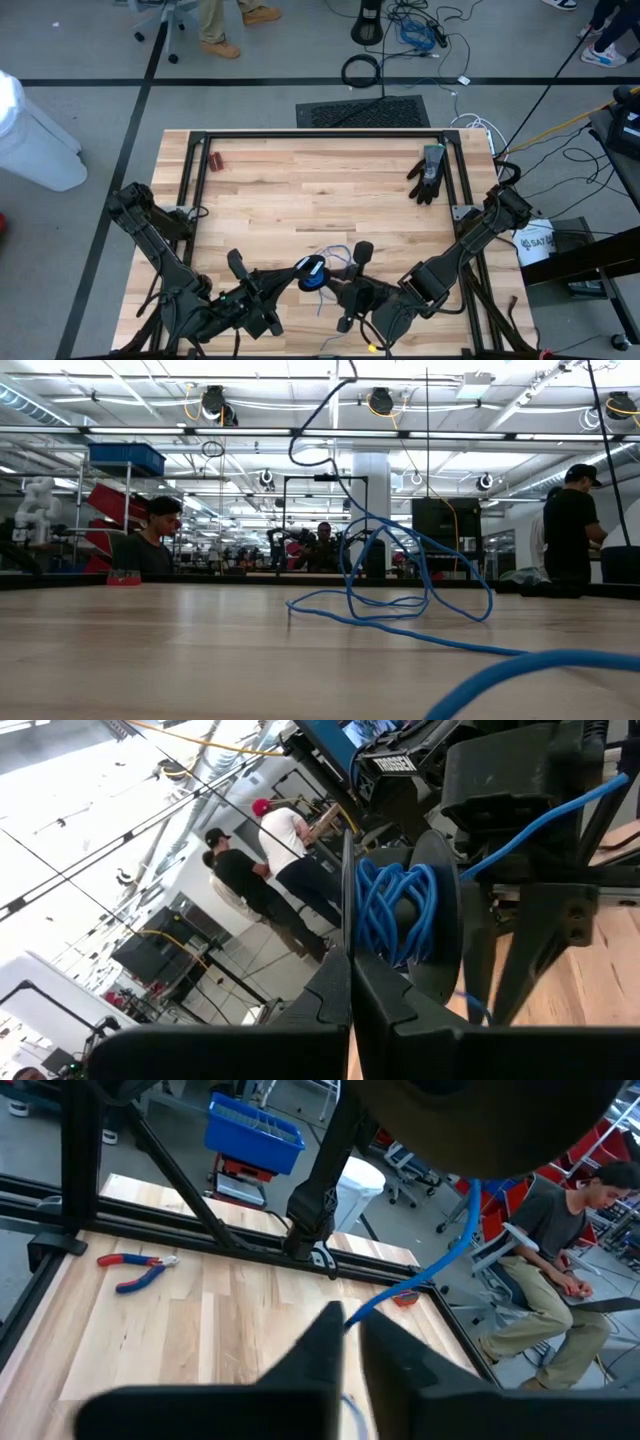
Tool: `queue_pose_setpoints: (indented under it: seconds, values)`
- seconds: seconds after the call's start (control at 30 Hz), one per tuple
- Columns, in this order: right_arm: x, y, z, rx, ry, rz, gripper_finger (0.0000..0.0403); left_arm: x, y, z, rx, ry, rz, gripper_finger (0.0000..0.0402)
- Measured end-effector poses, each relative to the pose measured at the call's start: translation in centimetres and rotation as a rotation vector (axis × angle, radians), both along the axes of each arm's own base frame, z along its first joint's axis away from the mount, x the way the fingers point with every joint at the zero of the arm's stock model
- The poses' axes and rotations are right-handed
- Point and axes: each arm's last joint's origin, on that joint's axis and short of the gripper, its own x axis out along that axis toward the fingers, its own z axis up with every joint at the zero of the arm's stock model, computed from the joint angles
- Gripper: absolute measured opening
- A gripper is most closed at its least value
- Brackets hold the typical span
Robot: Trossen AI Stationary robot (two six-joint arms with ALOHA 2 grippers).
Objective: Coil cords
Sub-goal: Uncoil the blue wire from the spool
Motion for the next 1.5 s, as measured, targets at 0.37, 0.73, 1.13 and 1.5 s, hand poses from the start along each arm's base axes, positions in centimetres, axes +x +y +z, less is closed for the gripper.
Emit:
queue_pose_setpoints:
  seconds: [0.37, 0.73, 1.13, 1.5]
  values:
    - [0.1, 0.8, 0.7, 0.101, -0.046, 0.135, 0.0001, 0.3, 0.3, 0.0, -0.007, -0.004, 0.010, 0.0000]
    - [0.4, 2.4, 0.6, 0.141, -0.106, 0.242, 0.0000, 1.4, 1.4, -0.3, -0.044, -0.015, 0.053, 0.0000]
    - [-2.8, 5.6, 3.1, 0.055, -0.239, 0.342, 0.0000, 1.5, 1.5, -1.4, 0.058, 0.091, 0.106, 0.0000]
    - [-5.7, 6.0, 3.8, -0.153, -0.174, 0.020, 0.0000, -0.5, -0.6, -1.2, 0.095, 0.102, 0.027, 0.0000]
